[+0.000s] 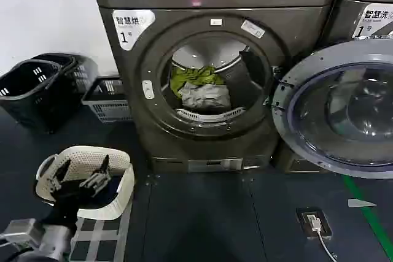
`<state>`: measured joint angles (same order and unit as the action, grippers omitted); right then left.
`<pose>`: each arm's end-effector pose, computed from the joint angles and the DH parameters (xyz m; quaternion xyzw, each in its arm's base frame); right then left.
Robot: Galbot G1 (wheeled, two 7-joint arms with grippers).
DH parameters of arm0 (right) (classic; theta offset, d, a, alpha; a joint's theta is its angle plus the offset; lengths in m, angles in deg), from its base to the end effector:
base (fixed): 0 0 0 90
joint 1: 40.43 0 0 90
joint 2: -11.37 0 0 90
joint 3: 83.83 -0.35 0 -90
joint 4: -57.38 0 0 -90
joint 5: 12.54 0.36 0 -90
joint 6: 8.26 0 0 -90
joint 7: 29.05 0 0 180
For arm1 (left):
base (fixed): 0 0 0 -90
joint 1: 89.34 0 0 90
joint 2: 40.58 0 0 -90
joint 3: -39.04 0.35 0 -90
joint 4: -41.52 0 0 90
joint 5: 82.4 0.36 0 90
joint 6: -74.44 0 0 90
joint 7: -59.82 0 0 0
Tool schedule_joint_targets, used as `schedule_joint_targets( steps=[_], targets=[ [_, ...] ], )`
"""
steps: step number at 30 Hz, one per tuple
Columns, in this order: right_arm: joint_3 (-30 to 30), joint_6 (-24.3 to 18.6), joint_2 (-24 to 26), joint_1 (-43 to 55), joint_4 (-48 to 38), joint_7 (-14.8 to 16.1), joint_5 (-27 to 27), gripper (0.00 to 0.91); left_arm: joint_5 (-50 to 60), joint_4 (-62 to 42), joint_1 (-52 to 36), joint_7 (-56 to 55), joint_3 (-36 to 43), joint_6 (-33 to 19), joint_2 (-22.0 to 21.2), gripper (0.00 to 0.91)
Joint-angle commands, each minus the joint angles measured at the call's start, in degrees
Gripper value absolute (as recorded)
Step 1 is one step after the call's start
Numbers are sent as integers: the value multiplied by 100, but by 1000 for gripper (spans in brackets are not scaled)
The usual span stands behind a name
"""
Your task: Grasp the clothes from the dryer.
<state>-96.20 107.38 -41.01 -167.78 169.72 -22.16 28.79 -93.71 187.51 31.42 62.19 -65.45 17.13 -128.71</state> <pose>-0.0387 -0.3877 0.0669 0.4460 0.8594 -0.1925 0.1594 0.1420 0.0520 -0.1426 0.0363 -0.9976 0.0152 0.0570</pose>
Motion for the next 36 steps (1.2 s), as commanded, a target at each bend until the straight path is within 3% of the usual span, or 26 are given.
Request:
schedule_joint_targets(
  steps=[1,27,36],
  targets=[
    [26,-164,-17,12,12,3,123,907,-45,18,1,9,-27,6,21,907],
    [-97,-220,45,-59,-46,-75,292,907,-36,68,12,19,-4,20,-38,907],
    [-46,-218,29,7,-60,-49,289,907,-53,-282,-1,31,13,248,24,907]
  ],
)
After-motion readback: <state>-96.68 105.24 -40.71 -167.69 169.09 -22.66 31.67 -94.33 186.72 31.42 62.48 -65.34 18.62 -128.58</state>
